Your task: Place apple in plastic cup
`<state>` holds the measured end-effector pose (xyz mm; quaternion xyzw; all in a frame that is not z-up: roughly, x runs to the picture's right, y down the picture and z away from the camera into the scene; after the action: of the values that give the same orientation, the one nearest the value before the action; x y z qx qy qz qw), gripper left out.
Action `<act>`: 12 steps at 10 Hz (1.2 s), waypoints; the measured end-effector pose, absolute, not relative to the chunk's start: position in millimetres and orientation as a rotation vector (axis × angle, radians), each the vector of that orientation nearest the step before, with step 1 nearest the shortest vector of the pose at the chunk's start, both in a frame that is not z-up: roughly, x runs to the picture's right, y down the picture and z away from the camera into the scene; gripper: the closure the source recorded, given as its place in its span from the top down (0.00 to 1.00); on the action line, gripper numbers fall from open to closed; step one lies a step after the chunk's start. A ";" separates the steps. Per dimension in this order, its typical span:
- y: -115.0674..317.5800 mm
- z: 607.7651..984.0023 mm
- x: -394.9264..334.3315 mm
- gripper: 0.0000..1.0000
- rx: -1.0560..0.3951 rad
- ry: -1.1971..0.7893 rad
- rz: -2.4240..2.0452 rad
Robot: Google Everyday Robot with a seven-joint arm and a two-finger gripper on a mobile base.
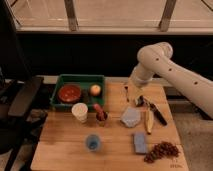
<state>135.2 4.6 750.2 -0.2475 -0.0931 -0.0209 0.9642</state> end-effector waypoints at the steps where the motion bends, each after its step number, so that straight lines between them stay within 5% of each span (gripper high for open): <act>1: 0.8 759.8 116.3 0.65 -0.491 -0.200 -0.045; 7: -17.9 839.5 27.0 0.65 -0.438 -0.280 -0.068; 12: -42.4 859.1 -20.5 0.65 -0.428 -0.358 -0.042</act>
<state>-20.5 -42.4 859.1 -0.2112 -0.1764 -0.0208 0.9612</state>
